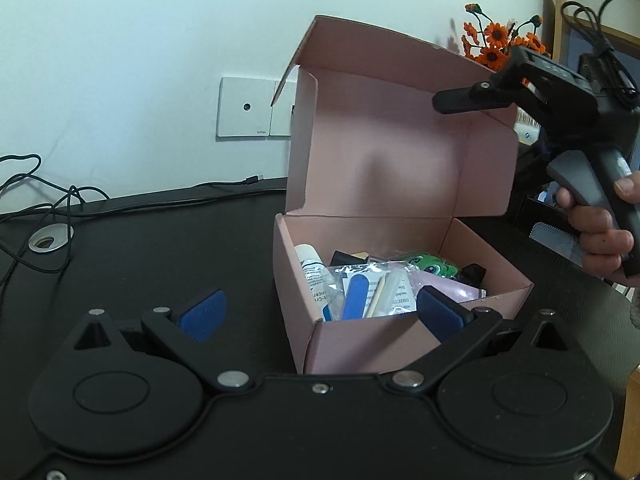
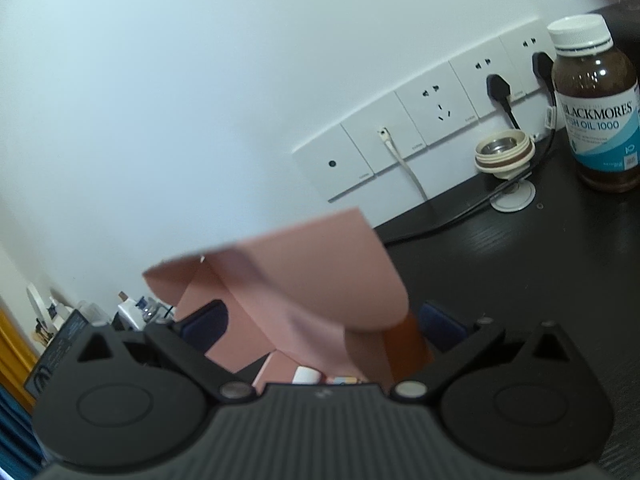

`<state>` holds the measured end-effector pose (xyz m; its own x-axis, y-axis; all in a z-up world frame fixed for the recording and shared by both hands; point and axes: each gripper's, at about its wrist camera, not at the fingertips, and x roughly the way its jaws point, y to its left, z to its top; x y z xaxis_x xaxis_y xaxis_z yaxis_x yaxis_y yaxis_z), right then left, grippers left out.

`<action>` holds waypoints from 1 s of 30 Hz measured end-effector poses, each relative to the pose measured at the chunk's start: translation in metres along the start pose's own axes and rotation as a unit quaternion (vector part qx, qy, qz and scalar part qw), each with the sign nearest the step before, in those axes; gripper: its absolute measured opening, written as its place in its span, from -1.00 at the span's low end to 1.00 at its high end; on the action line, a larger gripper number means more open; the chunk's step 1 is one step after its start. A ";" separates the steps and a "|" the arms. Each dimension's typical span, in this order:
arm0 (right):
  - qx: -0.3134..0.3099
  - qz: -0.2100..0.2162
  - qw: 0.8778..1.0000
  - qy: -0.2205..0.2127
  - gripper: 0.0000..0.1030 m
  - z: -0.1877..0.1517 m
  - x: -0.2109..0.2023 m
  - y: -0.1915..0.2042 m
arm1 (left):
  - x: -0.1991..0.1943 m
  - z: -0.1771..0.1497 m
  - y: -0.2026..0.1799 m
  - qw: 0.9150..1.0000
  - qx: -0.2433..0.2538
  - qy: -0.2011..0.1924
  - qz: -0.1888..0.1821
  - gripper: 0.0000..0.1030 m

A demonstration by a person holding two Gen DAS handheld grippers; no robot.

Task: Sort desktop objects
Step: 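Push the pink box lid down over the box with the right gripper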

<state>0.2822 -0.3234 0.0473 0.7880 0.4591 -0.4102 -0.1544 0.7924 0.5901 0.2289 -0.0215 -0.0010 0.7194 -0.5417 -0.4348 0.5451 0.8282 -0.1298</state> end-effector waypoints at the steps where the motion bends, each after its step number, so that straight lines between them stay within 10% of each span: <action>1: -0.004 0.000 1.000 0.001 0.99 -0.002 -0.001 0.001 | 0.000 0.000 0.000 1.000 0.000 0.000 0.000 1.00; 30: 0.010 0.022 0.999 0.023 0.99 -0.023 -0.029 0.010 | -0.007 0.013 -0.037 0.991 0.066 -0.113 0.001 1.00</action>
<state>0.2437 -0.3198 0.0489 0.7525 0.5113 -0.4150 -0.1753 0.7630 0.6221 0.2089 -0.0499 0.0182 0.7904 -0.5709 -0.2220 0.5847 0.8112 -0.0046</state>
